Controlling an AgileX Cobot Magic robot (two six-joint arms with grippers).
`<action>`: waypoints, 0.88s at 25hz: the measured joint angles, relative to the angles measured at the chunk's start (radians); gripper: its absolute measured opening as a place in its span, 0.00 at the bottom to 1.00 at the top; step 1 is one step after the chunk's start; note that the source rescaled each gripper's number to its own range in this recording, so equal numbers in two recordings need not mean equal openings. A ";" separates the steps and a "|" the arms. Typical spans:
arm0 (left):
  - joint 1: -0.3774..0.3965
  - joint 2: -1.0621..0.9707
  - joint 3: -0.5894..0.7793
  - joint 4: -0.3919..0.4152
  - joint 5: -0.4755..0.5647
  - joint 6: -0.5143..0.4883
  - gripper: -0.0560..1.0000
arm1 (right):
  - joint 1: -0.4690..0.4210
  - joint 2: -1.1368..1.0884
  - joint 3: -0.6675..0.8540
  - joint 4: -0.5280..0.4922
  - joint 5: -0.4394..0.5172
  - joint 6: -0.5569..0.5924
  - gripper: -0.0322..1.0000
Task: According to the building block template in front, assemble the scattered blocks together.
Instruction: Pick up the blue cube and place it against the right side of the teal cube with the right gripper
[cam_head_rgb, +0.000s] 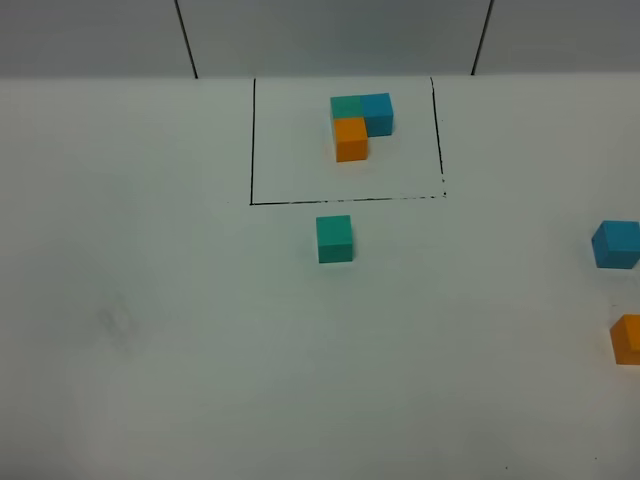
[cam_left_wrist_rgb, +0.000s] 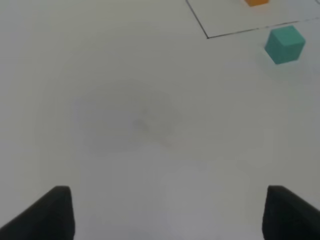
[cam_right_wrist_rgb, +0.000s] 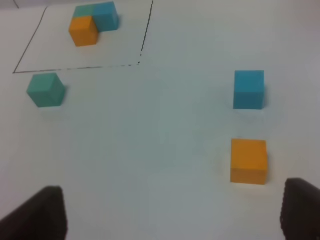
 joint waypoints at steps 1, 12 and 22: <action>0.013 0.000 0.000 0.000 0.000 -0.004 0.61 | 0.000 0.000 0.000 0.000 0.000 0.000 0.75; 0.031 0.000 0.000 -0.009 -0.001 -0.047 0.57 | 0.000 0.000 0.000 0.000 0.000 0.000 0.75; 0.031 0.000 0.000 -0.004 -0.001 -0.062 0.56 | 0.000 0.000 0.000 0.000 -0.001 0.000 0.75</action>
